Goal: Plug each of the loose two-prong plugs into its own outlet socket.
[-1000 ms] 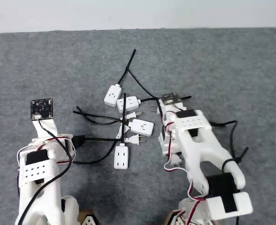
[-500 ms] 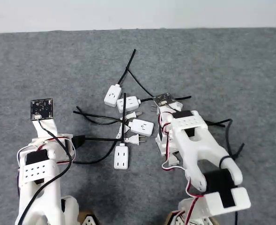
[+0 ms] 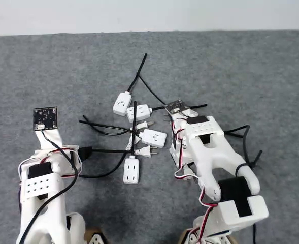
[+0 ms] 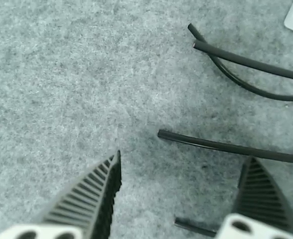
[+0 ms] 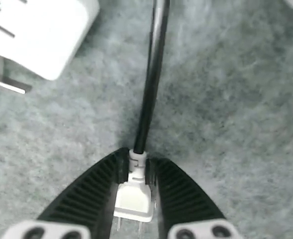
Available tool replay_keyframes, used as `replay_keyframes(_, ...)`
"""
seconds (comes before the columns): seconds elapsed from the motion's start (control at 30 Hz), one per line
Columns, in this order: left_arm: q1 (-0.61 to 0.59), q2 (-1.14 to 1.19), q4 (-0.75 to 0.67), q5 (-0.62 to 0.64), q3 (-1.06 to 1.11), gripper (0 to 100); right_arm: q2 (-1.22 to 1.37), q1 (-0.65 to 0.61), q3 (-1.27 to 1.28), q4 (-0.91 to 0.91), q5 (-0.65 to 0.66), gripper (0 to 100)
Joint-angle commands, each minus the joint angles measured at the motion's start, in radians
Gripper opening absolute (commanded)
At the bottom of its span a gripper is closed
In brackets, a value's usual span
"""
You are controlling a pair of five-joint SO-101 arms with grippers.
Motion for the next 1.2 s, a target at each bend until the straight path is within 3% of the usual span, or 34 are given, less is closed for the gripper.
replay_keyframes(0.0,0.009,-0.005,0.006,-0.011,-0.008,36,0.008,-0.016,-0.032,0.051,0.014,0.7)
replay_keyframes(0.2,0.051,0.002,0.06,-0.02,-0.028,32,-0.222,-0.027,-0.091,0.199,0.009,0.8)
replay_keyframes(0.43,0.106,0.003,0.071,-0.16,-0.024,2,-0.616,-0.09,-0.157,0.278,-0.046,0.8)
replay_keyframes(0.63,0.166,0.081,0.135,-0.233,-0.051,2,-0.792,-0.289,-0.153,0.219,-0.107,0.8)
replay_keyframes(0.9,0.203,0.503,0.302,-0.442,-0.314,1,-0.819,-0.506,-0.02,0.051,-0.069,0.8)
replay_keyframes(1.03,0.216,0.592,0.376,-0.548,-0.383,1,-0.808,-0.542,0.038,-0.031,-0.127,0.8)
replay_keyframes(1.17,0.264,0.508,0.353,-0.58,-0.305,1,-0.806,-0.544,0.115,-0.113,-0.158,0.8)
